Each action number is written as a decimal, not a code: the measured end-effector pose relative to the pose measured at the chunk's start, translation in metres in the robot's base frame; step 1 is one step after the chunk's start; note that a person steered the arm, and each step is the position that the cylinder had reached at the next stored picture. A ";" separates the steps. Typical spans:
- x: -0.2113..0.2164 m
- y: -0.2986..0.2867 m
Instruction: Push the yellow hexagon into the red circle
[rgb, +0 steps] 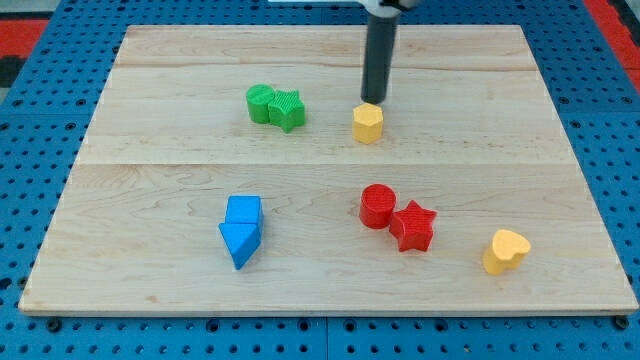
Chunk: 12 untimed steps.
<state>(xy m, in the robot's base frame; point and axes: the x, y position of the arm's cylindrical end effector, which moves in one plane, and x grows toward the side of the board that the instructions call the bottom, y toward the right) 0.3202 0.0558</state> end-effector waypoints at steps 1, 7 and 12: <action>0.030 -0.020; 0.052 0.026; 0.168 -0.079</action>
